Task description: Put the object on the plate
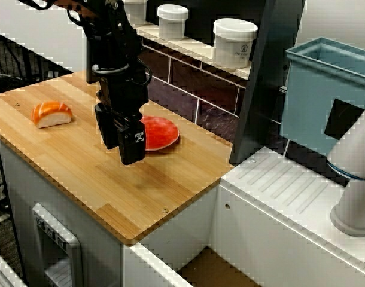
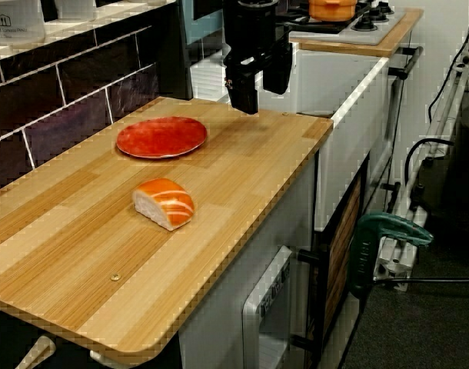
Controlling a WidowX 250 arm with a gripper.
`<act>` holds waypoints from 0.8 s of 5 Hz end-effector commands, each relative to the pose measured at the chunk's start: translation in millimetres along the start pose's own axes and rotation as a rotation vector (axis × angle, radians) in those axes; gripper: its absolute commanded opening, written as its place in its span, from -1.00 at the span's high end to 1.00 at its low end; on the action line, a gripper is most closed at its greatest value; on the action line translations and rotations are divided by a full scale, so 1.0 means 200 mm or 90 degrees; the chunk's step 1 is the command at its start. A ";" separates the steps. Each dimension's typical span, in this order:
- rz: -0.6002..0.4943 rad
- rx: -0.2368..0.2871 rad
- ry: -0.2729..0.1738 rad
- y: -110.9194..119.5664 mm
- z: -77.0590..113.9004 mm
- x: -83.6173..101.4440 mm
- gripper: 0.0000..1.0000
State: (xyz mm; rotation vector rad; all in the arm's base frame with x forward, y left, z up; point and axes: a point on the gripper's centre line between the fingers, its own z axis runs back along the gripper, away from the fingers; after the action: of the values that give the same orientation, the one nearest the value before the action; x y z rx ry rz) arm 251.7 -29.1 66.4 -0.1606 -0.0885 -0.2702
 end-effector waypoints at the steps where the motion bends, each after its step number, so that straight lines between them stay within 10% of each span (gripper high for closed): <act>1: 0.000 0.000 0.000 0.00 0.00 0.00 -1.00; 4: 0.048 -0.015 -0.093 0.41 0.38 -0.11 -1.00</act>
State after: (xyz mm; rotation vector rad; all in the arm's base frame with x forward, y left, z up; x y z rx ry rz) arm 244.1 66.8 117.9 -0.2235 -0.1899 -0.1692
